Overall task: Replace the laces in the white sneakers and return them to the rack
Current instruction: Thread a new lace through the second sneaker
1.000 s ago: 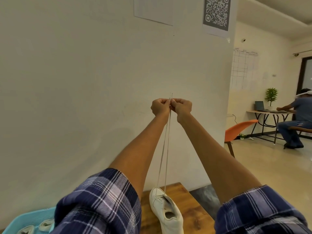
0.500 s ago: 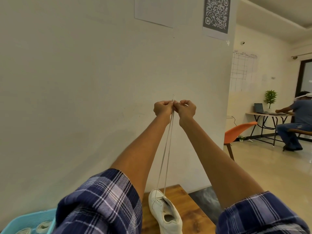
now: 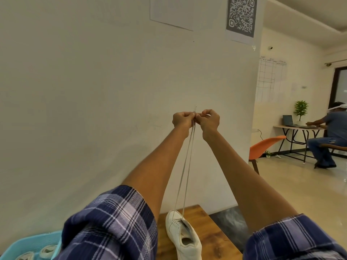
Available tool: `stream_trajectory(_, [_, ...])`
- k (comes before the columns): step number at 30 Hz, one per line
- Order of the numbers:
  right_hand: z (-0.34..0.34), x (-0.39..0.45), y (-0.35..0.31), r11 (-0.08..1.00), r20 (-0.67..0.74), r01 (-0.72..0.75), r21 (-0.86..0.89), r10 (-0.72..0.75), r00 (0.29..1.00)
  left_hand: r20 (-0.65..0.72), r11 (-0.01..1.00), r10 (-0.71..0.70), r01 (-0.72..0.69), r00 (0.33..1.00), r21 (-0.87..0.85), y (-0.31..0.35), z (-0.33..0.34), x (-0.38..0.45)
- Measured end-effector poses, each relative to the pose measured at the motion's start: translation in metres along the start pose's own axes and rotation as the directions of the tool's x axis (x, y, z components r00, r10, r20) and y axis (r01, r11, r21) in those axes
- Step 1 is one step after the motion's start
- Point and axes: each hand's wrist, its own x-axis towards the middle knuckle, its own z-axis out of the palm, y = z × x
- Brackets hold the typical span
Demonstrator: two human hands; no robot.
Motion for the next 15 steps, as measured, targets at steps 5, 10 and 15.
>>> stream_trajectory(5, [-0.004,-0.004,-0.010,0.940,0.146,0.194,-0.279,-0.158,0.976,-0.031,0.999,-0.006,0.004,0.999,-0.052,0.000,-0.007,0.002])
stream_trajectory(10, [-0.004,-0.012,-0.002,0.887,0.294,0.284,-0.364,-0.180,0.939,-0.085,0.997,-0.004,-0.002,0.996,-0.073,-0.009,-0.017,0.007])
stream_trajectory(15, [0.001,-0.012,0.009,0.938,0.227,0.219,-0.268,-0.160,0.961,-0.060,0.998,0.068,-0.068,0.996,-0.003,-0.010,-0.025,0.008])
